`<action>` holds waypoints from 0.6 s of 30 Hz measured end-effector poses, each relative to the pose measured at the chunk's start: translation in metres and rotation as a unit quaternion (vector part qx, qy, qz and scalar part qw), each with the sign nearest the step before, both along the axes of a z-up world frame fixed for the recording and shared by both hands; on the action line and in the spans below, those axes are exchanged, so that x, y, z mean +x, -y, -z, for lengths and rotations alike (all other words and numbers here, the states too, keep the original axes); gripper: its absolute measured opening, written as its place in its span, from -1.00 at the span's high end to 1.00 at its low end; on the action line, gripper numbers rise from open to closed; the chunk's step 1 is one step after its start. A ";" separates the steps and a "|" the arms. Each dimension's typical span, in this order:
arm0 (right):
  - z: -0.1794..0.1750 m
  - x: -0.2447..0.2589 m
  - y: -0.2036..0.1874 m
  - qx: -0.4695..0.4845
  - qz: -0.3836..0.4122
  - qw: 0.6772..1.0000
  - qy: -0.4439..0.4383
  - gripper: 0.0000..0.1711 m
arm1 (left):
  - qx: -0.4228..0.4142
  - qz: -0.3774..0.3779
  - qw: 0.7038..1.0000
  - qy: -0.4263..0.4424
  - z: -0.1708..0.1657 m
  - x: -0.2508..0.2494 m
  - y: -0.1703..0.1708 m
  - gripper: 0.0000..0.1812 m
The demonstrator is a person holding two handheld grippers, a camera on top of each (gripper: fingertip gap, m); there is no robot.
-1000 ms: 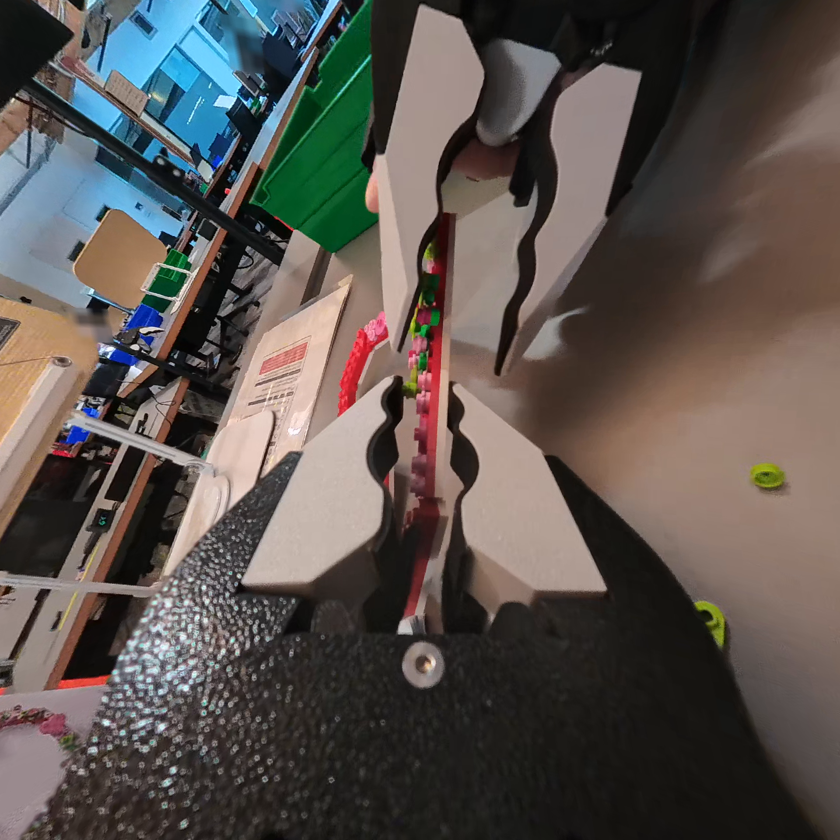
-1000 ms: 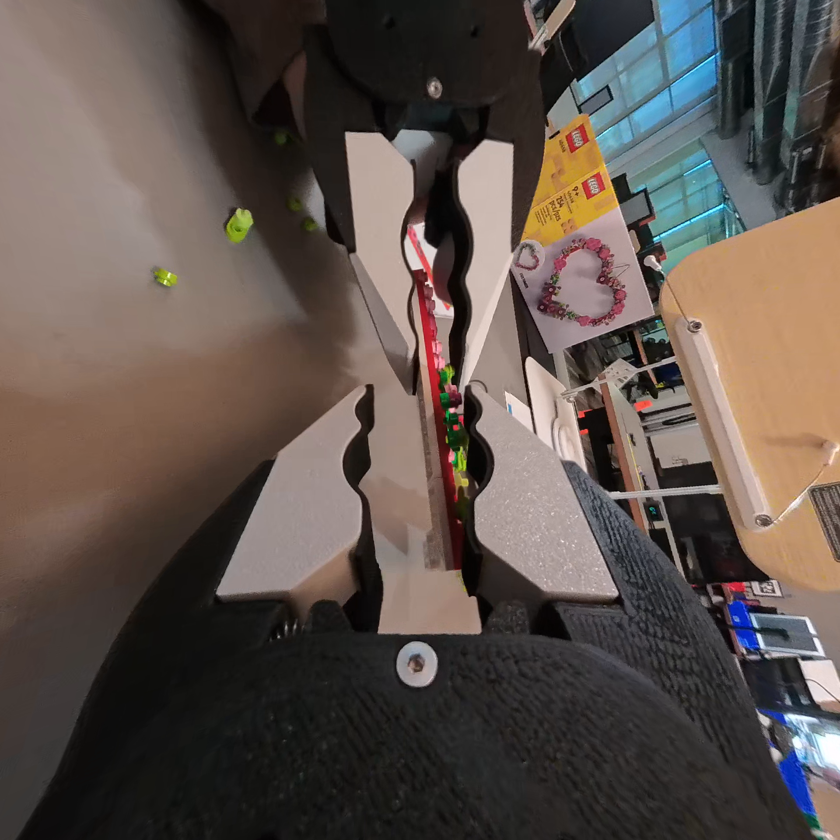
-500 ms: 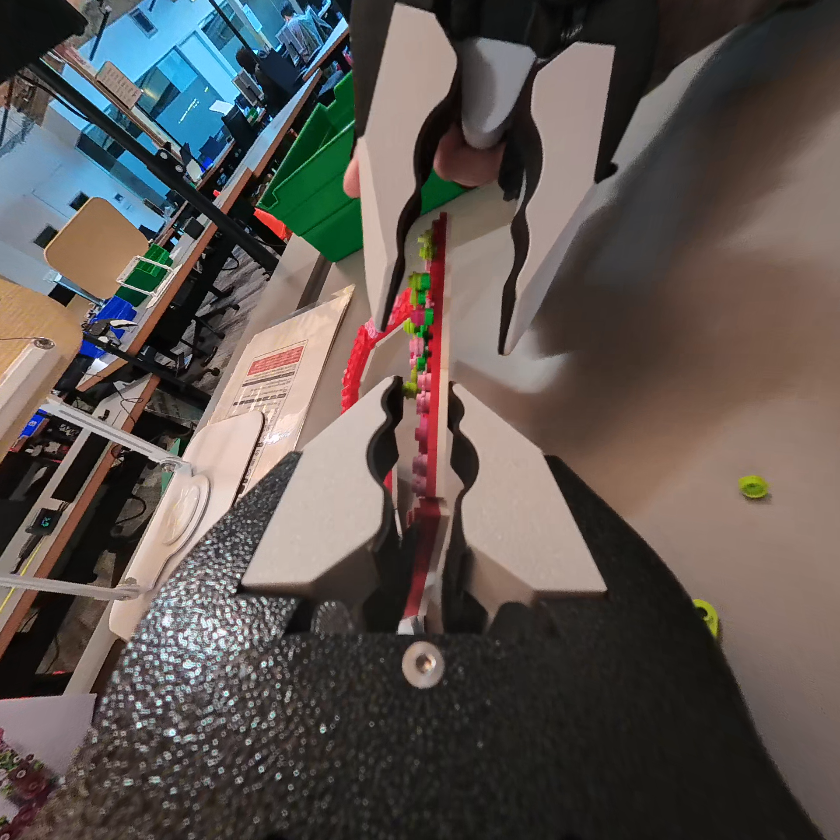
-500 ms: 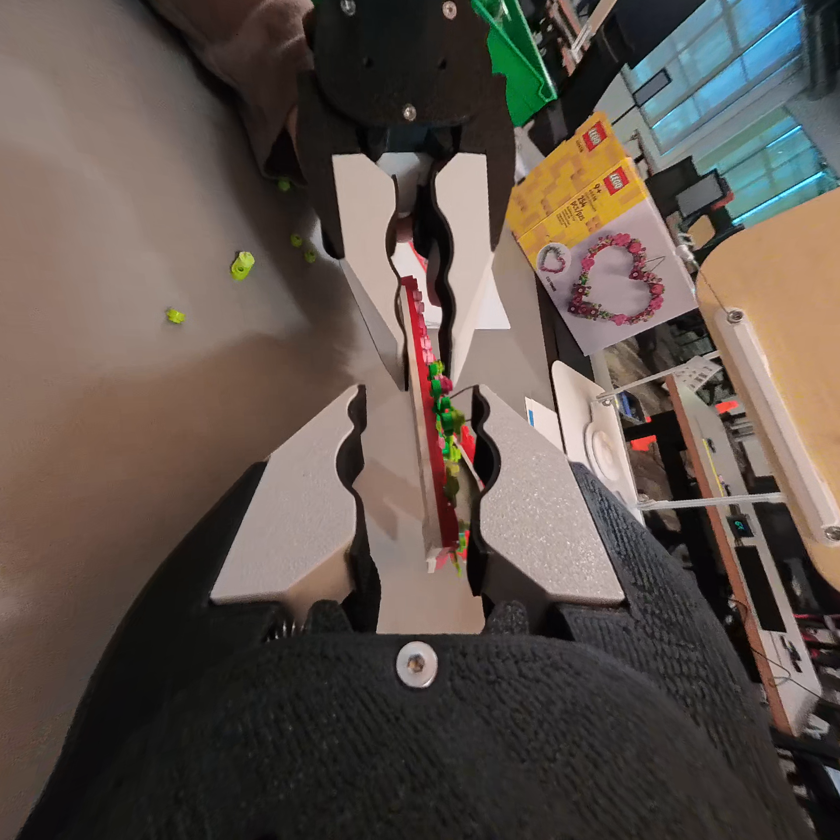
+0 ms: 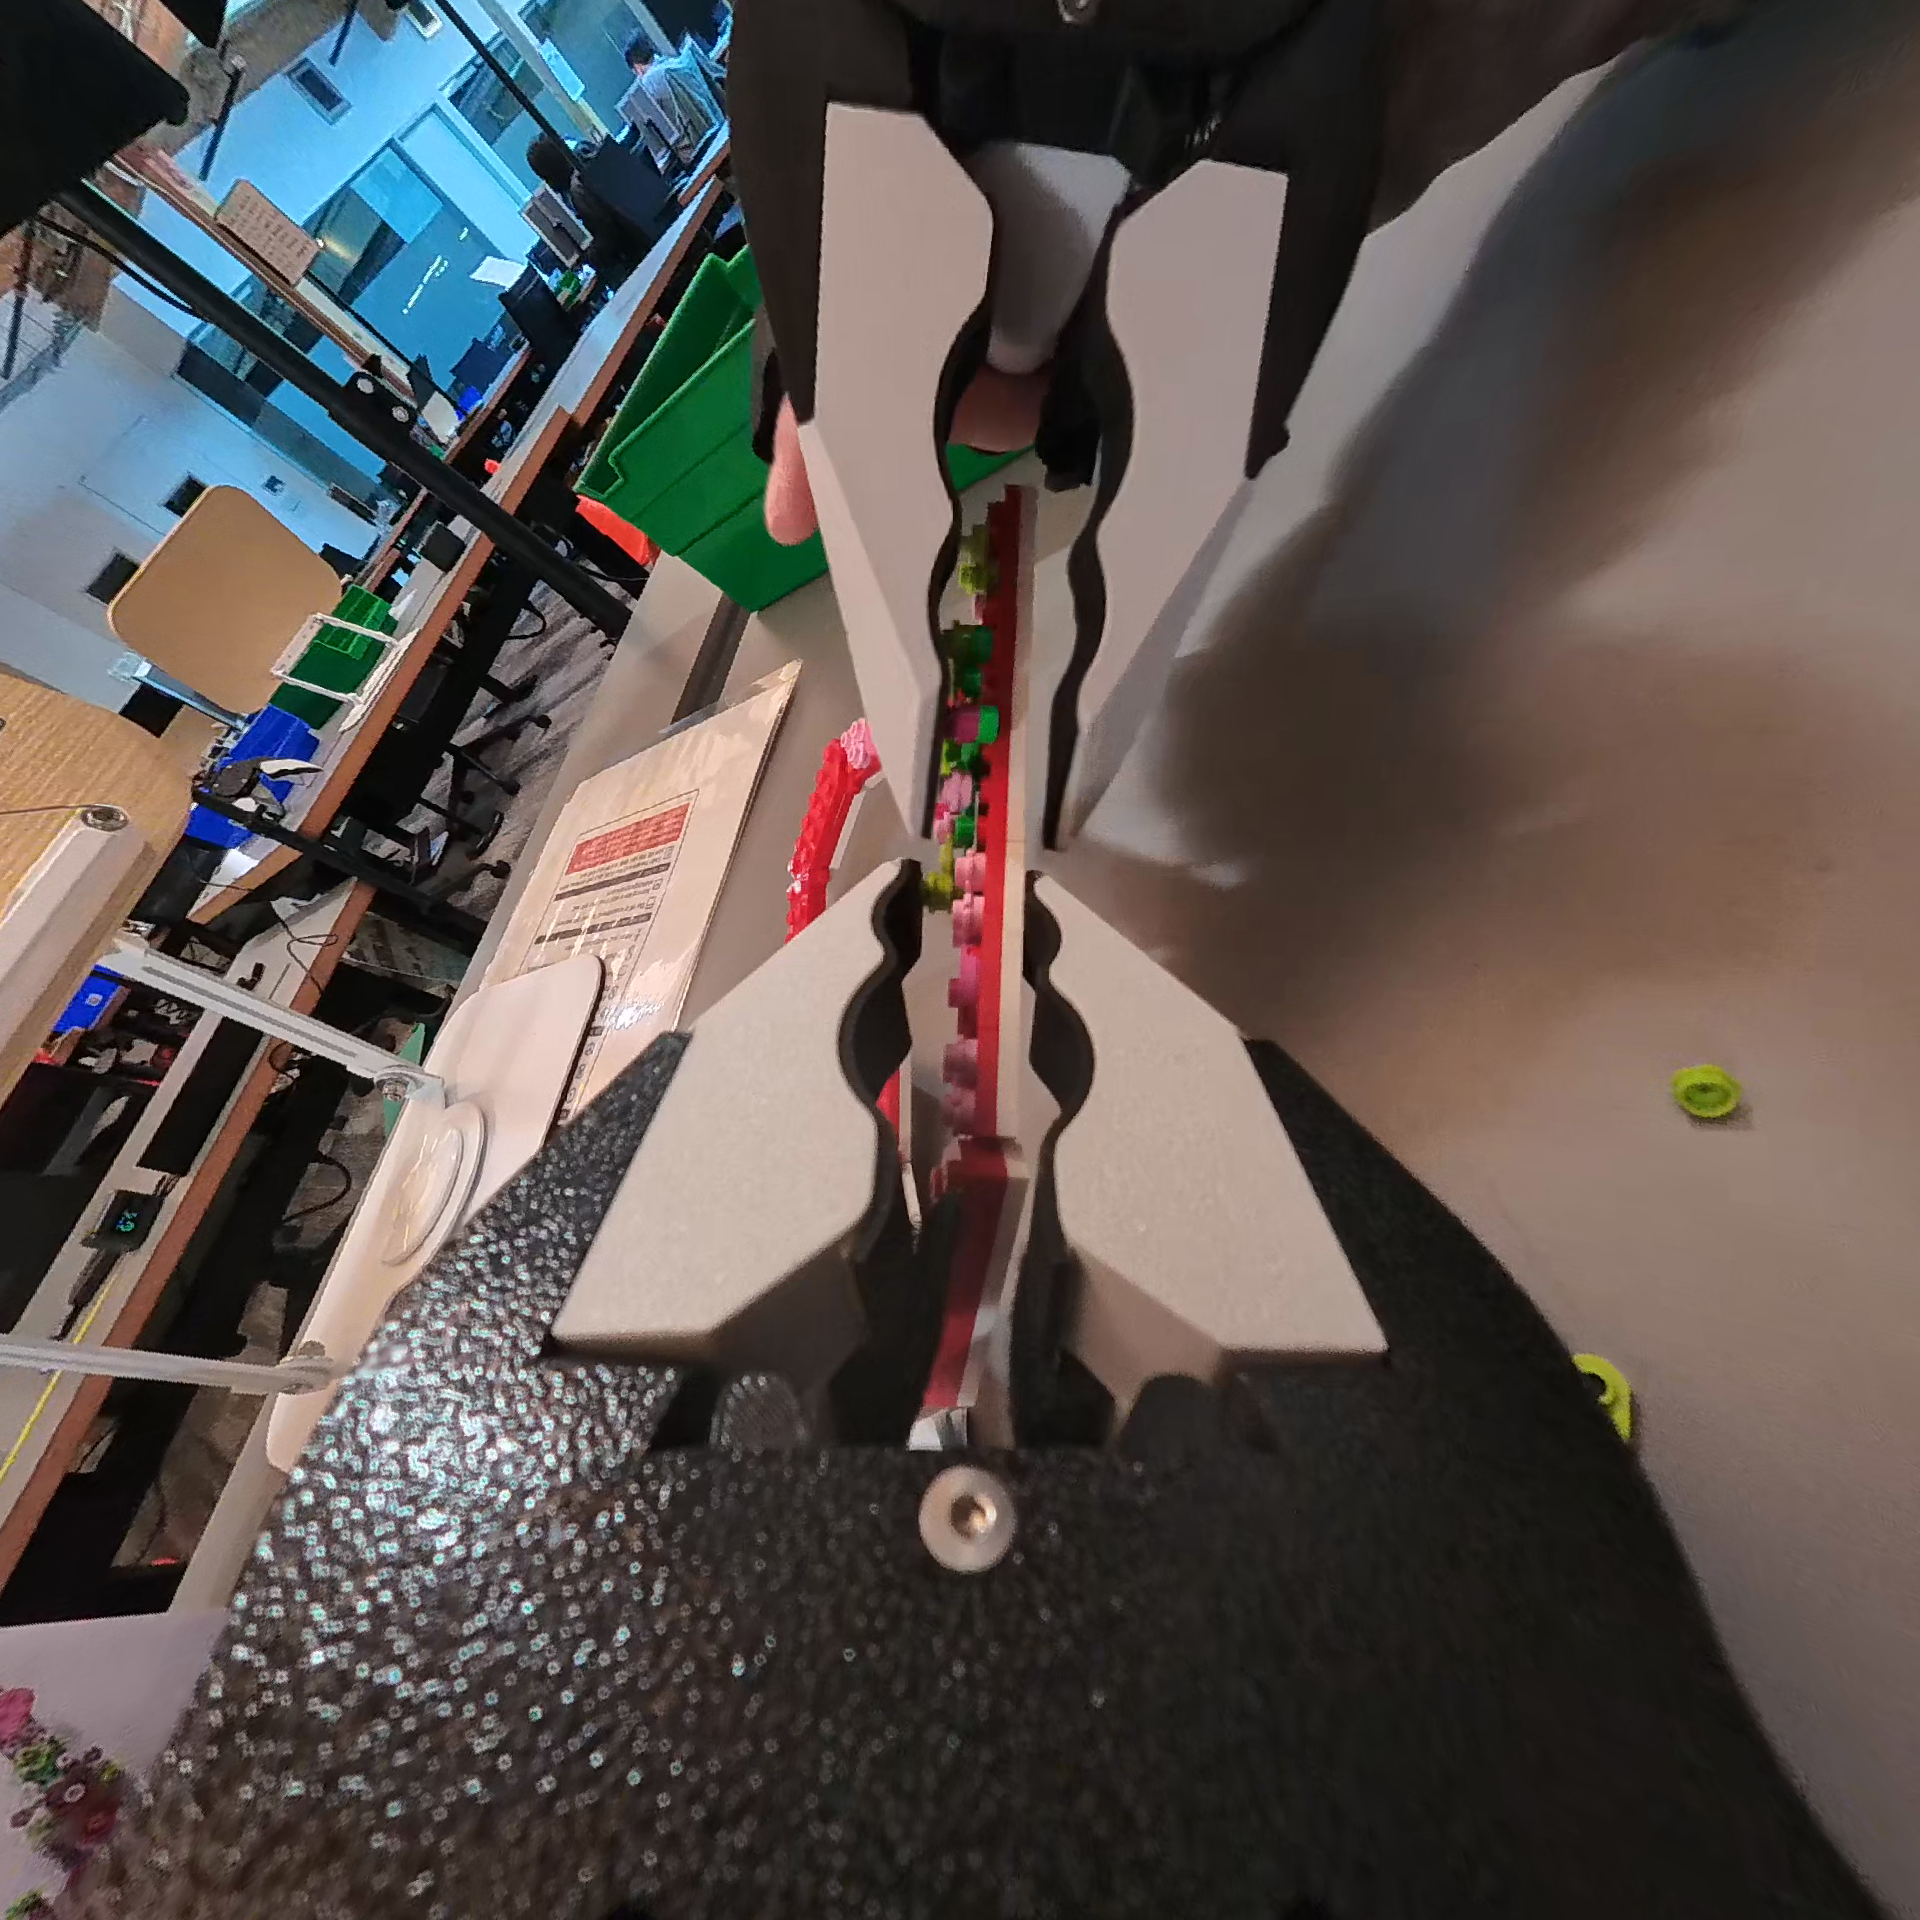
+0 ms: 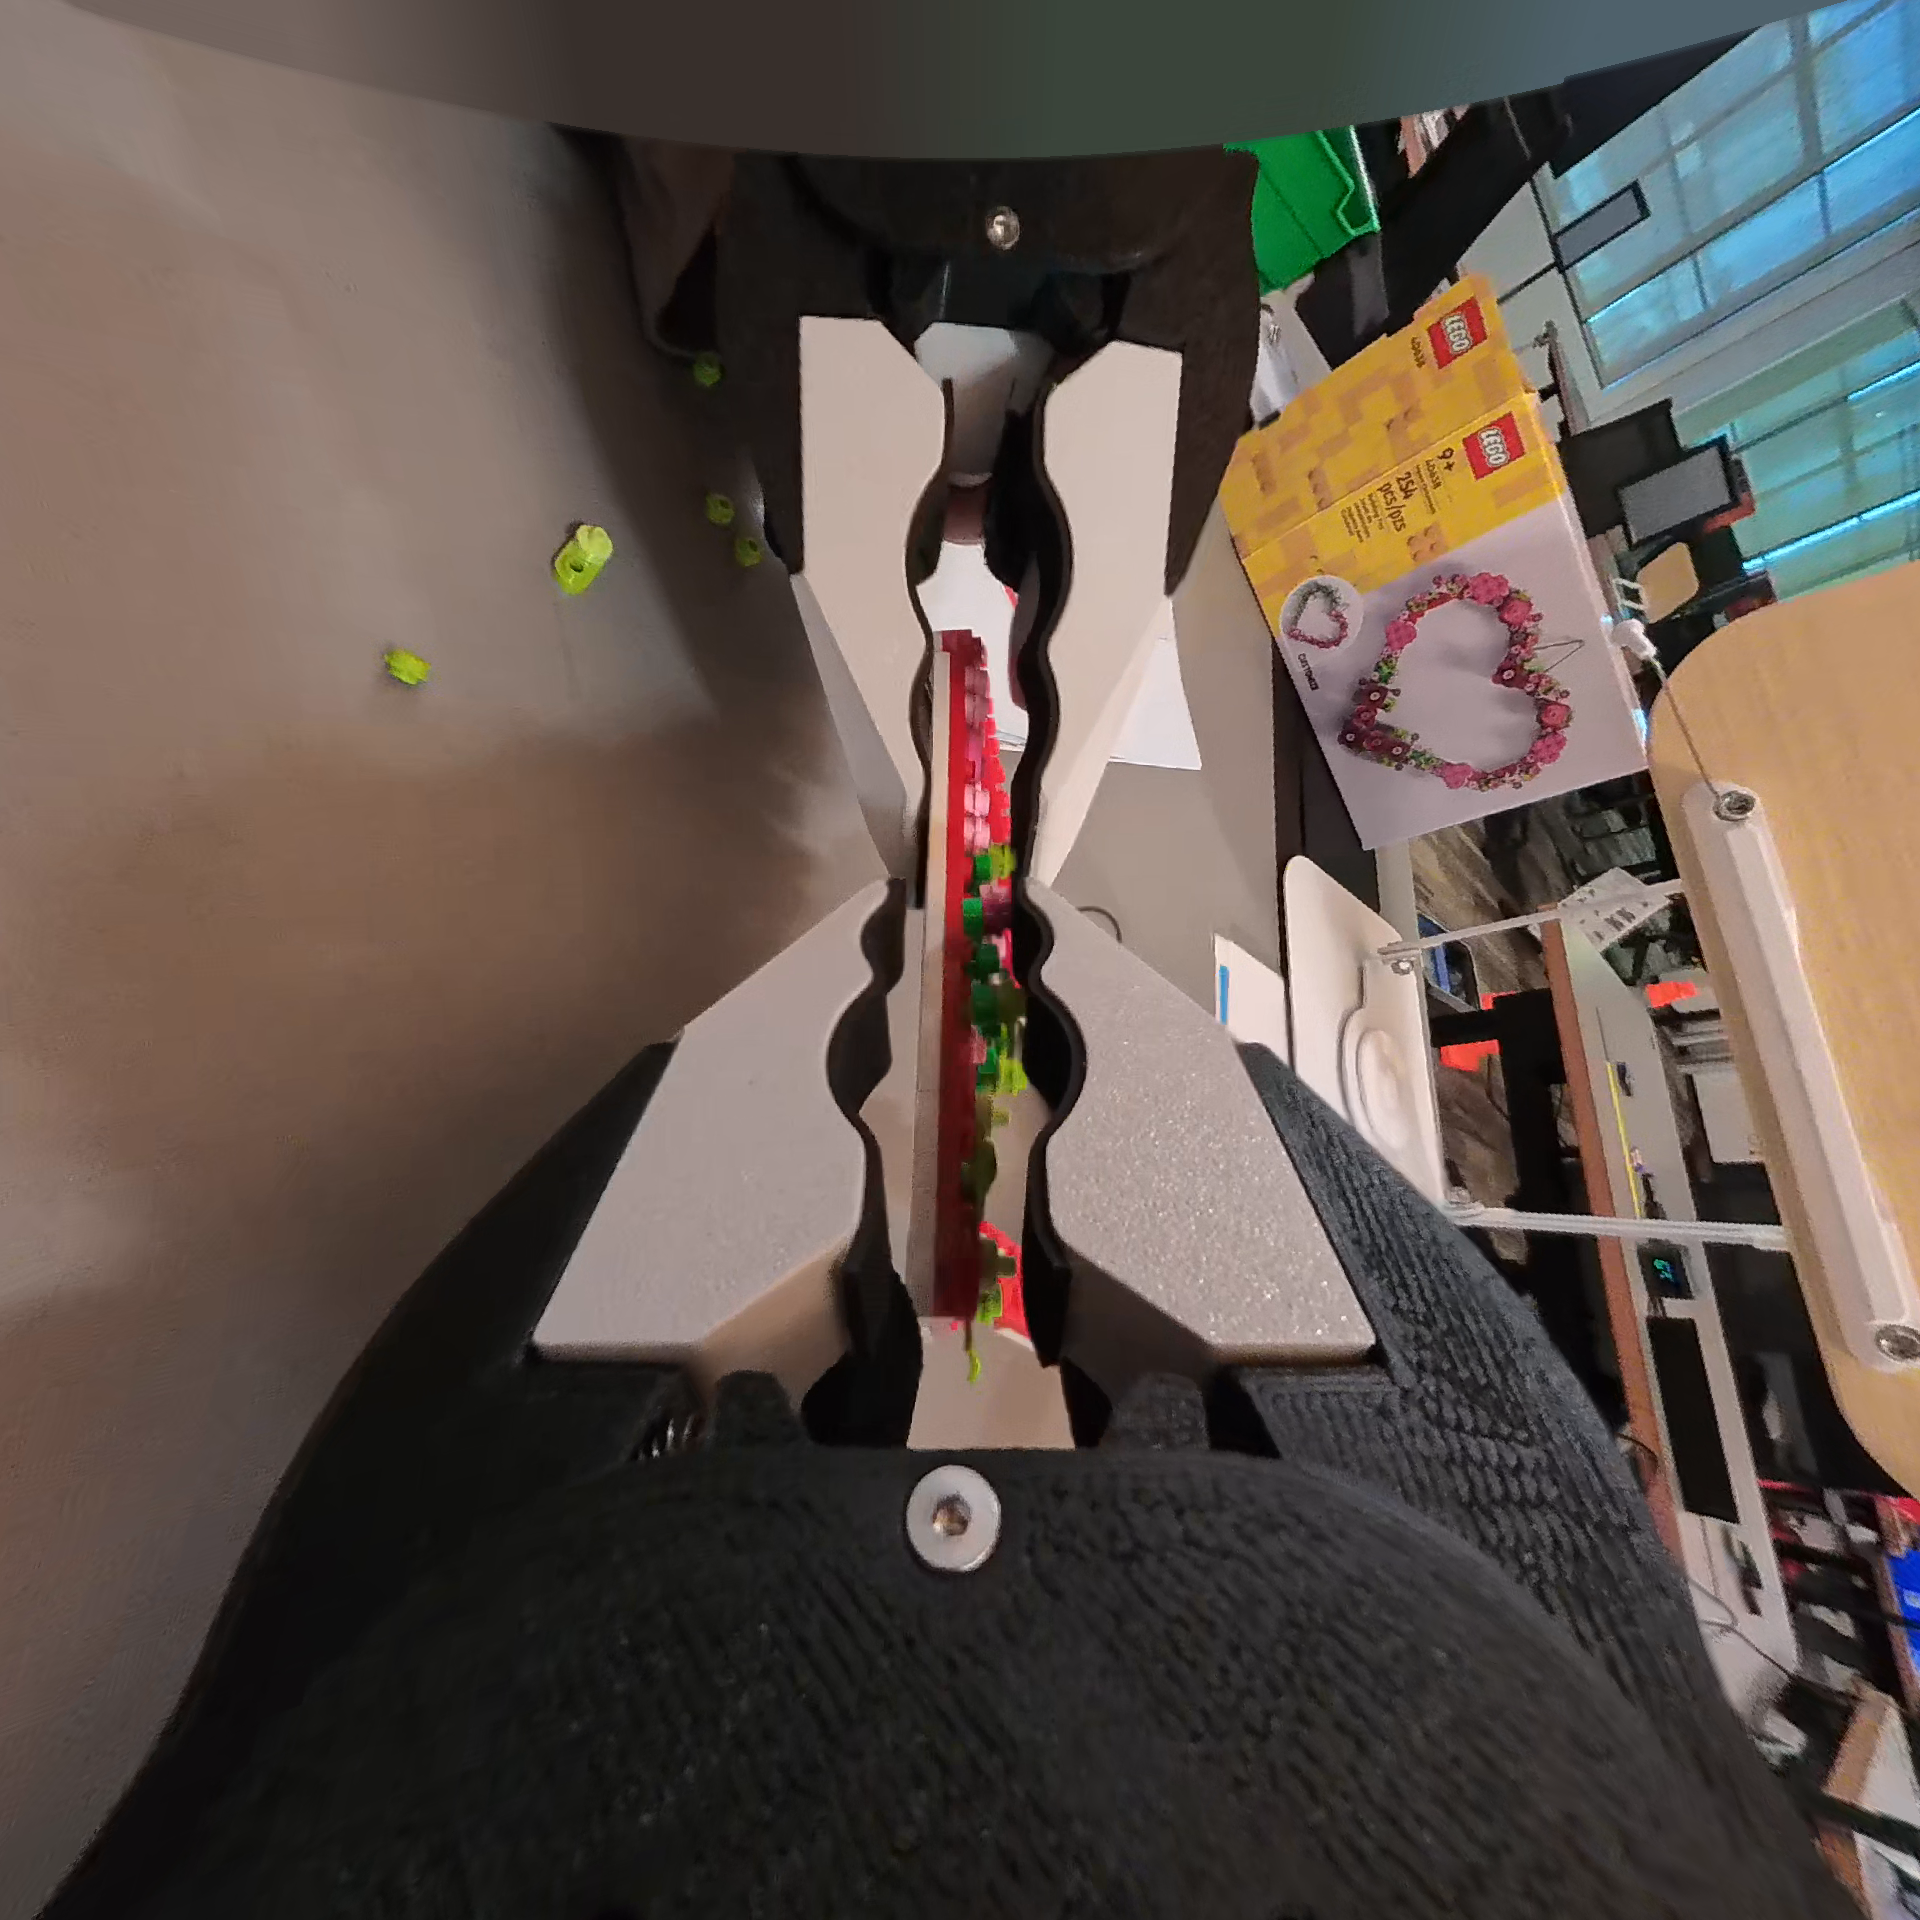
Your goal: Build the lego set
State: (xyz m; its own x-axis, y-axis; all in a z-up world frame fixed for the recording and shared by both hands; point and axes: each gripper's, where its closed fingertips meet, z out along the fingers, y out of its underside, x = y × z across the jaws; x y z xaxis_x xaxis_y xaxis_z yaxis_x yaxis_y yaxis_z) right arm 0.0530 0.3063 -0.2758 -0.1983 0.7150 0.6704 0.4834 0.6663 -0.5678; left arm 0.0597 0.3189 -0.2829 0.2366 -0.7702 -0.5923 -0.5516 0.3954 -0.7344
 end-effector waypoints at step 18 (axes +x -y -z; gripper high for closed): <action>0.018 0.006 0.010 -0.002 -0.007 0.999 -0.041 0.85 | 0.096 0.012 0.994 -0.043 0.015 0.005 0.013 0.82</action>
